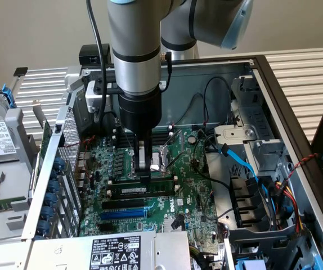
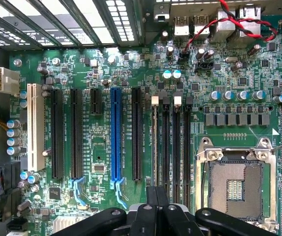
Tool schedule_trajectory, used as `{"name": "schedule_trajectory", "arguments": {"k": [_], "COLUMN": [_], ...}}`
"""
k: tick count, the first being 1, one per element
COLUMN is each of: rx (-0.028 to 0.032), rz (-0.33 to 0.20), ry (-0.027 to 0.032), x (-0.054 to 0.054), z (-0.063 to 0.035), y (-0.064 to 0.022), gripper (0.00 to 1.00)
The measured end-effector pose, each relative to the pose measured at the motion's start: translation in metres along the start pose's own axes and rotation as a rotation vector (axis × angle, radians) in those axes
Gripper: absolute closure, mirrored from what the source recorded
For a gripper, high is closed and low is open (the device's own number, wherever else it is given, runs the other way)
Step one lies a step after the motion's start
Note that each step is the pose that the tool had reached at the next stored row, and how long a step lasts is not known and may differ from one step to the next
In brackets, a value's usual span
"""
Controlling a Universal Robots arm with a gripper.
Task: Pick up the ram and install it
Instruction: 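Press down the ram until it locks into place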
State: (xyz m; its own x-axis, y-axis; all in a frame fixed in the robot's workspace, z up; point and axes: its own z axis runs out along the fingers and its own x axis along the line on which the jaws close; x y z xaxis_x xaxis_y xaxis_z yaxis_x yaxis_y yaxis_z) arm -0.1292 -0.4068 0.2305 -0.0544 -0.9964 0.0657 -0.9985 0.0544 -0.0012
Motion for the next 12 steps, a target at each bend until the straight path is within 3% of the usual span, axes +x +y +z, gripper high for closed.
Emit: {"name": "schedule_trajectory", "arguments": {"k": [12], "rx": [0.0000], "rz": [0.000], "ry": [0.0000], "x": [0.0006], "z": [0.0007], "y": [0.0000], "gripper": [0.90]}}
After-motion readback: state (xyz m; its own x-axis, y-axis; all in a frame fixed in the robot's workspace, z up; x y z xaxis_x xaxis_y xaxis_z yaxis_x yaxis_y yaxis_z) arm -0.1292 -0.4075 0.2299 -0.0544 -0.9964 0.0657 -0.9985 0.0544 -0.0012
